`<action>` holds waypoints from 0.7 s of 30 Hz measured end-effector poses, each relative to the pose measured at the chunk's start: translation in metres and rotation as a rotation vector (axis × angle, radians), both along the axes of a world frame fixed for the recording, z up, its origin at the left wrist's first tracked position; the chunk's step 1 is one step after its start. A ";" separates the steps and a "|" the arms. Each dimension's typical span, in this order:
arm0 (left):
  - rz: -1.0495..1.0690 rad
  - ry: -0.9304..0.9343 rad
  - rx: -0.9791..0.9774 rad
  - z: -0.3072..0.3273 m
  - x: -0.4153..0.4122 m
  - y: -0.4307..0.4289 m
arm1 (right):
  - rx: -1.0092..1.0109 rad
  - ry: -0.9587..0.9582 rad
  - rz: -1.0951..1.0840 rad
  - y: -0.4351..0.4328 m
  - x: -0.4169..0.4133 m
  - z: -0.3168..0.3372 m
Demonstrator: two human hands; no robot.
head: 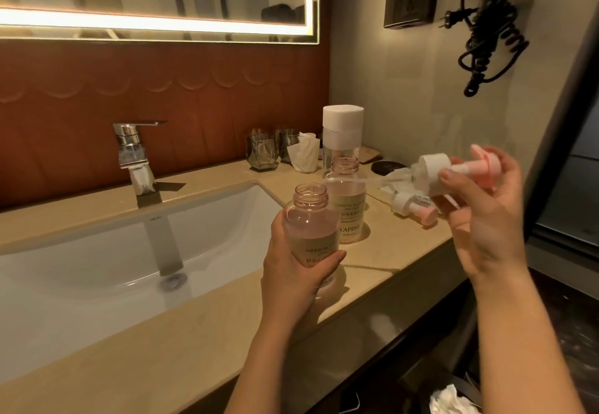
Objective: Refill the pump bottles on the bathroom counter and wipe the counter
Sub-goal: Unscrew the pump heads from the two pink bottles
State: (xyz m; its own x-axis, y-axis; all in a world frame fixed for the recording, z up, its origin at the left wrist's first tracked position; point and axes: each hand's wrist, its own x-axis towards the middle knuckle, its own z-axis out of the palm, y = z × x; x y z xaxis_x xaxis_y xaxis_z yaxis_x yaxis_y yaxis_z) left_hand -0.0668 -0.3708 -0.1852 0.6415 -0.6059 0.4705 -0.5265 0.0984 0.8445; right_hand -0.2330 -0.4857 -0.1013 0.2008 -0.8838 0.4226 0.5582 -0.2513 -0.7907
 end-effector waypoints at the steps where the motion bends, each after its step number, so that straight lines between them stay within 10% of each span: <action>1: -0.003 0.001 -0.001 0.000 0.000 0.001 | 0.026 -0.022 -0.018 -0.001 -0.003 -0.008; 7: -0.021 0.025 -0.004 0.003 -0.001 0.001 | 0.050 0.015 -0.255 -0.018 -0.010 -0.053; 21: -0.031 0.054 -0.005 0.008 -0.004 0.002 | -0.369 0.959 -0.339 -0.084 0.052 -0.082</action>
State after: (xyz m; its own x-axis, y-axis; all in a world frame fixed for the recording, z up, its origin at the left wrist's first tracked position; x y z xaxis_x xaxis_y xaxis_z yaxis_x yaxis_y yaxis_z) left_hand -0.0705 -0.3690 -0.1769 0.6469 -0.6238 0.4387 -0.4765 0.1185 0.8712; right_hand -0.1814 -0.5694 -0.1833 0.3584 -0.8063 0.4706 -0.3966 -0.5879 -0.7051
